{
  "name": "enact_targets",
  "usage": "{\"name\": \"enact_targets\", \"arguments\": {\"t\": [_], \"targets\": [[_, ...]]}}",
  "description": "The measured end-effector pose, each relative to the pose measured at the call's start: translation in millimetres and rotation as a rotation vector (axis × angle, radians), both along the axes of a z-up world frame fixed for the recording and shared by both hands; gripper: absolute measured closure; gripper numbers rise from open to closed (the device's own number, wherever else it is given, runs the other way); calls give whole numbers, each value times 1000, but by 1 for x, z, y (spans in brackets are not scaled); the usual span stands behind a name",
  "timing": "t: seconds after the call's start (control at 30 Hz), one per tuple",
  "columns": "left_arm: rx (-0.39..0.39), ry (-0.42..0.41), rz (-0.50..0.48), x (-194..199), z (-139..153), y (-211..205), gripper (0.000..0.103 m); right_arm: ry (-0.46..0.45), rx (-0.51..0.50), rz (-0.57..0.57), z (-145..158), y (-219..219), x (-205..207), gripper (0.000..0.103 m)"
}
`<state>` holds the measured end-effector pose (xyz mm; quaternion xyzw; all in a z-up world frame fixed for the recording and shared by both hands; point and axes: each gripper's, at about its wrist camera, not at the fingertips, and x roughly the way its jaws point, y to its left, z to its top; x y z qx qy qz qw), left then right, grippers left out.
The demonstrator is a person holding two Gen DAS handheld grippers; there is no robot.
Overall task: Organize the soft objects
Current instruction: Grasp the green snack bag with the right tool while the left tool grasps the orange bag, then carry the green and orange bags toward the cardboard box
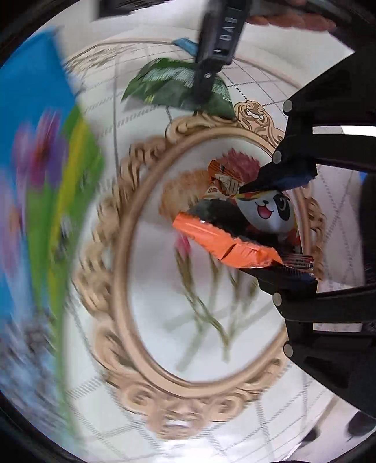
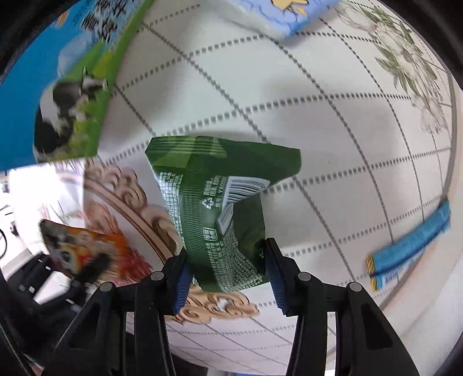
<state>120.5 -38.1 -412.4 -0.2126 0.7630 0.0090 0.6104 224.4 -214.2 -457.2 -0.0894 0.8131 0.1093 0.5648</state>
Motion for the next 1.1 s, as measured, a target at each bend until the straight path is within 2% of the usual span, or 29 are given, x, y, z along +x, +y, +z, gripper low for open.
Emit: {"name": "enact_targets", "arguments": {"t": [0.03,0.1,0.23,0.33,0.37,0.4,0.47,0.53,0.67,0.73,0.83,0.93,1.1], "targets": [[-28,24,50,-3,-3,9,59,-7,2,-11,1,0,-2,53],[-75,50,150,-7,-8,23,50,-17,14,-52,1,1,-6,53],[-89,55,233,-8,-11,35,38,-39,37,-154,-1,-8,-14,45],[-13,43,163,1,-9,21,36,-47,26,-193,-6,-13,-14,44],[25,13,116,4,-5,15,43,-52,22,-201,-8,-11,-17,44],[58,-12,74,6,-2,10,60,-66,18,-214,-7,-13,-18,45],[78,-42,5,8,2,3,61,-87,-3,-216,-5,-13,-23,55],[94,-51,-20,7,6,2,62,-95,1,-224,-1,-19,-27,59],[98,-85,-44,-2,23,2,63,-100,26,-258,14,-24,-41,63],[71,-108,-69,-4,40,0,63,-110,54,-288,29,-27,-51,63],[49,-180,-132,-6,80,1,63,-124,118,-343,66,-33,-63,63],[40,-297,-188,12,136,6,63,-162,187,-372,108,-30,-68,63],[62,-458,-214,45,208,22,63,-256,264,-350,181,-1,-62,63]]}}
